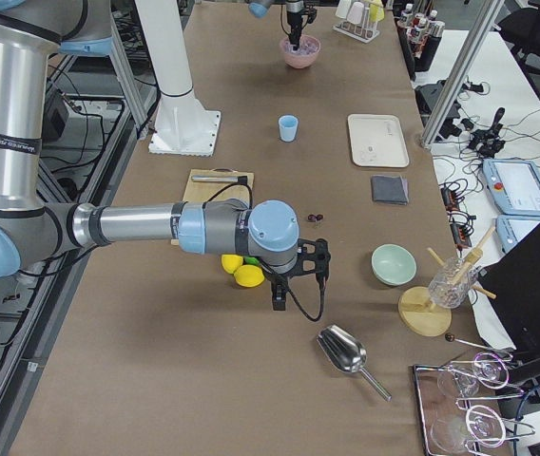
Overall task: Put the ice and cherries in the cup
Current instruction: 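Lower the left gripper into the bowl and grasp another ice cube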
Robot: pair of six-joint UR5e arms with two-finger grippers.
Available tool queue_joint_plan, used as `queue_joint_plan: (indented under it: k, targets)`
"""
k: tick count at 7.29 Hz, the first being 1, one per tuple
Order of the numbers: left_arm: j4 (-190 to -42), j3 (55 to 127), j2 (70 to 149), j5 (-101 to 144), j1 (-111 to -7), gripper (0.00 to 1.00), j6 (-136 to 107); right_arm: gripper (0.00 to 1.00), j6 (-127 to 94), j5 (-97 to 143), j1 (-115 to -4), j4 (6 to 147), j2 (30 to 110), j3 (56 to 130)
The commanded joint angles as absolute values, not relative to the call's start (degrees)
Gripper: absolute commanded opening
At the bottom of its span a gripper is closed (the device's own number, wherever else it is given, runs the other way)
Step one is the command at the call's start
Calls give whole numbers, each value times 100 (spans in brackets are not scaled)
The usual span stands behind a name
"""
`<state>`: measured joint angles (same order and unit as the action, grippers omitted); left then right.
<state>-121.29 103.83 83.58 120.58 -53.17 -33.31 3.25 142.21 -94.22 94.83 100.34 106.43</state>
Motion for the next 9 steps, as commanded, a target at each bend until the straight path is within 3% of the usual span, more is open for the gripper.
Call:
queue_joint_plan:
  k: [1, 3, 4, 5, 7, 8, 9]
  targets:
    - [-12129, 10406, 8358, 12059, -5317, 0, -3322, 100, 325, 14221, -9422, 9483, 10037, 10644]
    - [-12103, 10616, 8341, 12111, -5378, 0, -3331, 100, 325, 14221, -9422, 9483, 10037, 10652]
    - [-12094, 10617, 8341, 12120, -5388, 25, -3331, 100, 325, 14229, -9422, 9483, 10028, 10652]
    - [-12085, 10608, 8341, 12120, -5396, 38, -3331, 100, 325, 14229, -9422, 9483, 10028, 10661]
    - [-12067, 10565, 8341, 12120, -5396, 51, -3401, 100, 325, 14326, -9422, 9492, 9993, 10705]
    - [-12041, 10469, 8350, 12120, -5388, 62, -3401, 100, 325, 14326, -9422, 9492, 9993, 10696]
    - [-12041, 10346, 8358, 12120, -5362, 63, -3401, 100, 334, 14326, -9422, 9492, 9993, 10688]
